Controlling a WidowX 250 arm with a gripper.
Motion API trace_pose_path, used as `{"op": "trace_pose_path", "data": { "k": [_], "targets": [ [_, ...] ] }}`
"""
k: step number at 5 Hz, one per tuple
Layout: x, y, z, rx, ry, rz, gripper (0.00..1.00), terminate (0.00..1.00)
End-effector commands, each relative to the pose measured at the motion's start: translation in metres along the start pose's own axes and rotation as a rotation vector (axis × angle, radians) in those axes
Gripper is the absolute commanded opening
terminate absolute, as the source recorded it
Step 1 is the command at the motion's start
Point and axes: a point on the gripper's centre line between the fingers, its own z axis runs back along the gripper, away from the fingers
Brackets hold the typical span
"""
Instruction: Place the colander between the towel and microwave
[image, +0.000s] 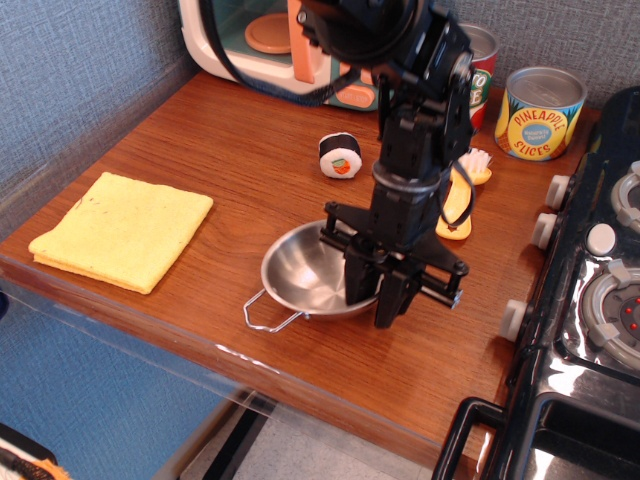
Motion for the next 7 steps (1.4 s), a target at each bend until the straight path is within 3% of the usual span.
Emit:
{"op": "trace_pose_path", "data": {
  "k": [1, 3, 4, 5, 7],
  "targets": [
    [0.018, 0.023, 0.069, -0.021, -0.166, 0.025, 0.0, 0.0],
    [0.035, 0.102, 0.108, -0.067, -0.238, 0.215, 0.0, 0.0],
    [0.034, 0.135, 0.11, -0.072, -0.241, 0.299, 0.0, 0.0],
    [0.04, 0.166, 0.098, -0.06, -0.224, 0.383, 0.0, 0.0],
    [0.06, 0.194, 0.08, 0.022, -0.173, 0.446, 0.0, 0.0]
  ]
}}
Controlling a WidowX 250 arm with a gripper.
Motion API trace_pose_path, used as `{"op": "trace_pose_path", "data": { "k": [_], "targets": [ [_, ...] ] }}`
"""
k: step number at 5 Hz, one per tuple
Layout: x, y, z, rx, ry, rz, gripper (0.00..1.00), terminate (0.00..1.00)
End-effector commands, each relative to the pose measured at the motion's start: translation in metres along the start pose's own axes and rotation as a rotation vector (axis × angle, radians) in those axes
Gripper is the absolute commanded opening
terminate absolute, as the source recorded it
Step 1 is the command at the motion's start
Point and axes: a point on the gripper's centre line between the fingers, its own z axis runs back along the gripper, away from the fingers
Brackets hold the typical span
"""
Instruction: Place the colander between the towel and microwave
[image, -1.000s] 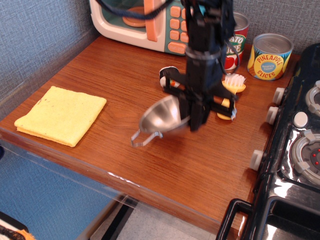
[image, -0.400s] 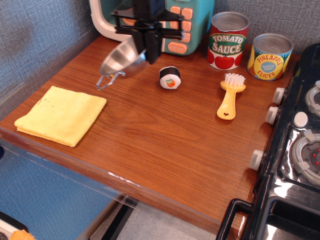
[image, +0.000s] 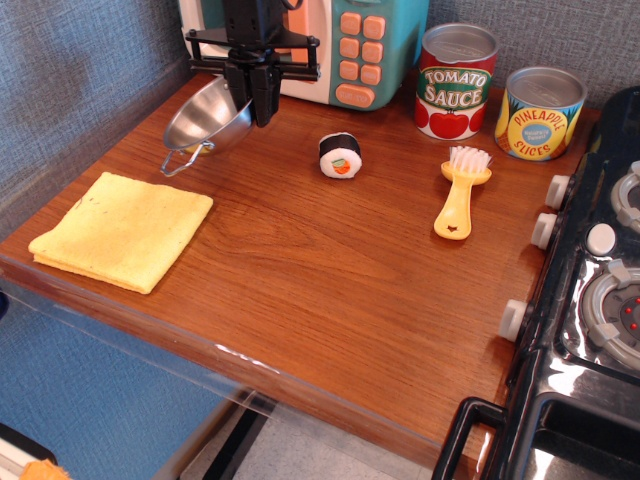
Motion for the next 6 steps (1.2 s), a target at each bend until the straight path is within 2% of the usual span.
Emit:
{"op": "trace_pose_path", "data": {
  "k": [1, 2, 4, 5, 6],
  "targets": [
    [0.027, 0.027, 0.012, 0.072, -0.046, 0.068, 0.0, 0.0],
    [0.039, 0.039, 0.01, 0.091, -0.04, 0.104, 0.0, 0.0],
    [0.042, 0.047, 0.0, 0.101, 0.001, 0.121, 0.0, 0.0],
    [0.041, 0.048, -0.004, 0.102, 0.038, 0.112, 1.0, 0.0],
    [0.04, 0.044, 0.001, 0.089, 0.024, 0.097, 1.0, 0.0]
  ]
}}
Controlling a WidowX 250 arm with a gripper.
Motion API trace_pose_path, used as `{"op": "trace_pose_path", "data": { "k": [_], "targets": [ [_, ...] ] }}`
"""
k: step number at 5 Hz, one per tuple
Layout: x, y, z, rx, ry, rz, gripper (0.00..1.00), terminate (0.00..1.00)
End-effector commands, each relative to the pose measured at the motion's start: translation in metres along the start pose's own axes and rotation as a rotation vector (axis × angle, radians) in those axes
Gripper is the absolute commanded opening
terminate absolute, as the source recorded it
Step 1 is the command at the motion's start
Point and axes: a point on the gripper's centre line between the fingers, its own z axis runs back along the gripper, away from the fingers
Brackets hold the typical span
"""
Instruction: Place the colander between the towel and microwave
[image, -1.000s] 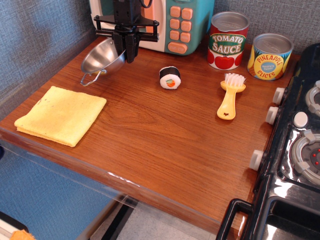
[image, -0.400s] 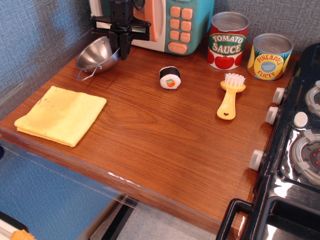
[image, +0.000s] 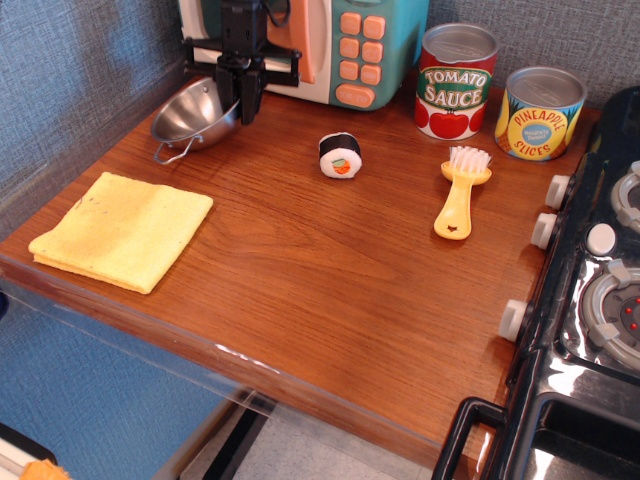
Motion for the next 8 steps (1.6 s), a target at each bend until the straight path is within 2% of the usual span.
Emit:
{"op": "trace_pose_path", "data": {
  "k": [1, 2, 3, 5, 6, 7, 8],
  "targets": [
    [-0.009, 0.009, 0.045, -0.021, -0.111, -0.013, 1.0, 0.0],
    [-0.023, 0.0, 0.067, -0.039, -0.181, -0.052, 1.0, 0.0],
    [-0.044, -0.016, 0.08, -0.027, -0.233, -0.129, 1.0, 0.0],
    [-0.081, -0.05, 0.072, 0.011, -0.232, -0.272, 1.0, 0.0],
    [-0.088, -0.059, 0.064, 0.021, -0.224, -0.342, 1.0, 0.0],
    [-0.088, -0.059, 0.064, 0.021, -0.224, -0.342, 1.0, 0.0],
    [-0.088, -0.059, 0.064, 0.021, -0.224, -0.342, 1.0, 1.0]
  ]
}}
